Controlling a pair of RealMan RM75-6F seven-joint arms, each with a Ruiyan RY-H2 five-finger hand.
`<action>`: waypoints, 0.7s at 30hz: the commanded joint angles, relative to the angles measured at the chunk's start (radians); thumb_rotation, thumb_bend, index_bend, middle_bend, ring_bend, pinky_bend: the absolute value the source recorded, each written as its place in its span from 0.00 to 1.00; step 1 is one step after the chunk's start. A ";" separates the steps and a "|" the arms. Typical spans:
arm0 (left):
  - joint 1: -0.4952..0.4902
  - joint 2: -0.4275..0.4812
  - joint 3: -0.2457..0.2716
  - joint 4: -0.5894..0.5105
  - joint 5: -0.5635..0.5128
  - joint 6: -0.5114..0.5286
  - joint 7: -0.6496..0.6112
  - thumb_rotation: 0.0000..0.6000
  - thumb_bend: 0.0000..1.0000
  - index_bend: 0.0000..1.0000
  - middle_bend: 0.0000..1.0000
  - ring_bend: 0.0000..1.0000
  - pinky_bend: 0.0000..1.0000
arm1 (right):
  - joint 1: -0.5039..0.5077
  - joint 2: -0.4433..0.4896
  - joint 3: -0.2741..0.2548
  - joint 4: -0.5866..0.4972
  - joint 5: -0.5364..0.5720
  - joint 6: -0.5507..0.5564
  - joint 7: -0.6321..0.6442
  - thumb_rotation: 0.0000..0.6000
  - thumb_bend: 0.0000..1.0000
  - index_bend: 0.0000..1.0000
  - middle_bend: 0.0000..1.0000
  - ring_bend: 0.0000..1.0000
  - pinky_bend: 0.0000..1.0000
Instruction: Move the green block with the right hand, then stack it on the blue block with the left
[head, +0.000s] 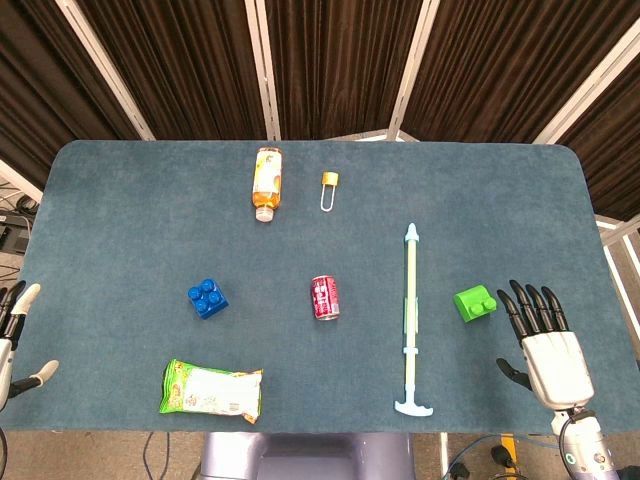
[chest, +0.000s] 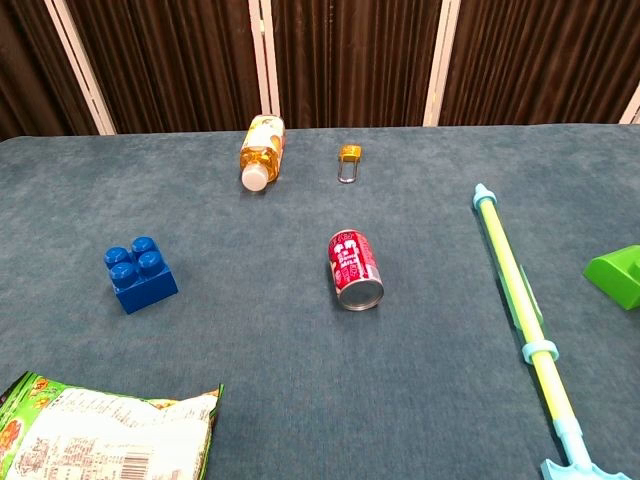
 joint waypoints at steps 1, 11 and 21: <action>0.000 -0.001 0.000 0.002 0.000 0.000 0.002 1.00 0.00 0.00 0.00 0.00 0.00 | 0.001 0.002 -0.001 -0.002 0.011 -0.010 -0.002 1.00 0.00 0.00 0.00 0.00 0.00; 0.008 0.006 -0.005 0.011 -0.015 0.010 -0.027 1.00 0.00 0.00 0.00 0.00 0.00 | 0.016 0.000 0.003 -0.014 0.017 -0.033 -0.004 1.00 0.00 0.00 0.00 0.00 0.00; -0.025 0.002 -0.036 0.002 -0.082 -0.045 0.001 1.00 0.00 0.00 0.00 0.00 0.00 | 0.243 0.036 0.019 0.199 0.067 -0.420 0.185 1.00 0.00 0.00 0.00 0.00 0.00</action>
